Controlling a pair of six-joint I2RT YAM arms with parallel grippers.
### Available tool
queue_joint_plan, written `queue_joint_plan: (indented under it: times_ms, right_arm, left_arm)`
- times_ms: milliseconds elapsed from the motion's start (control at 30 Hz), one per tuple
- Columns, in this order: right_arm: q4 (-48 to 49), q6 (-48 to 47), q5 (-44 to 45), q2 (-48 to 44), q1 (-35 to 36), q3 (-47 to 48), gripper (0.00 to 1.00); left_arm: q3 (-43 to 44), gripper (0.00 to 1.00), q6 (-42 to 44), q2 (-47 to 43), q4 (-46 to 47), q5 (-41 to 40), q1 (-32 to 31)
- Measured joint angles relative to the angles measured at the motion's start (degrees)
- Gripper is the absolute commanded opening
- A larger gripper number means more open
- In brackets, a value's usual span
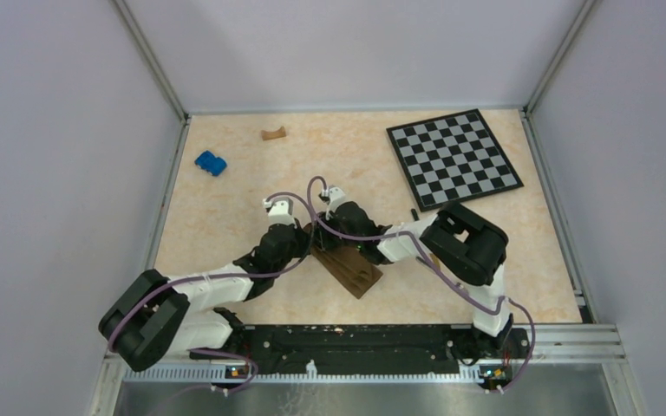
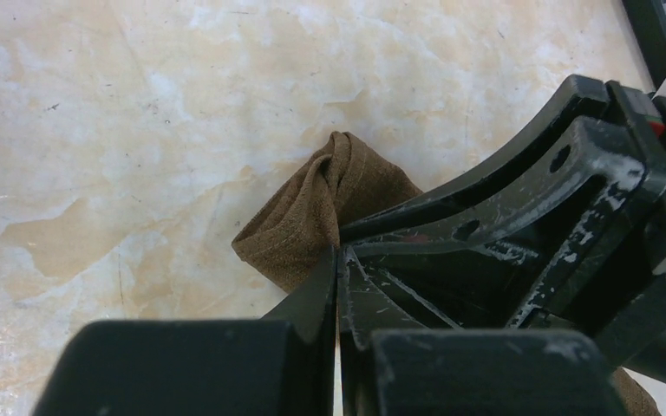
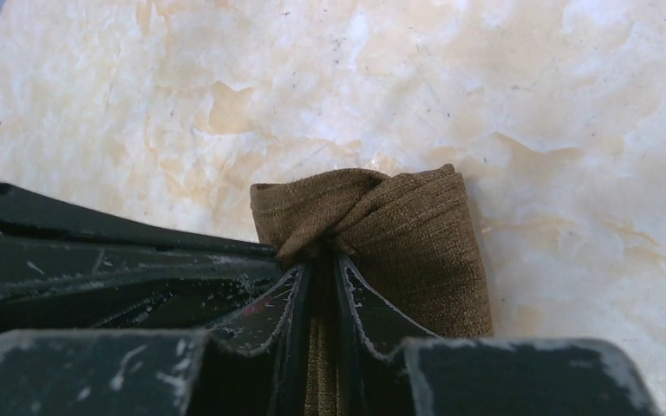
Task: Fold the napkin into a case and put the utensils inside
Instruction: Fold the top corner of the smaller rectangle-folded napkin at the center of the board.
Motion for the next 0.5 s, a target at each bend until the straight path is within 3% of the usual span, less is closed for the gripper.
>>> queue_joint_plan:
  times_ms: [233,400,500]
  right_arm:
    - [-0.94,5.14,-5.75,0.20,-3.80,1.03,0.37]
    - [-3.04,6.40,-12.02,-3.89,-7.21,-1.68,0.38]
    - [-3.65,6.12,-13.03,-5.53,-7.37,-2.86,0.33]
  left_arm:
    - [0.02,0.00,-0.28,1.90,0.55,-0.59,0.07]
    - [0.00,0.00,-0.35,1.90,0.70,0.11,0.07]
    - [-0.42,0.00,-0.52,1.77,0.74,0.39,0.07]
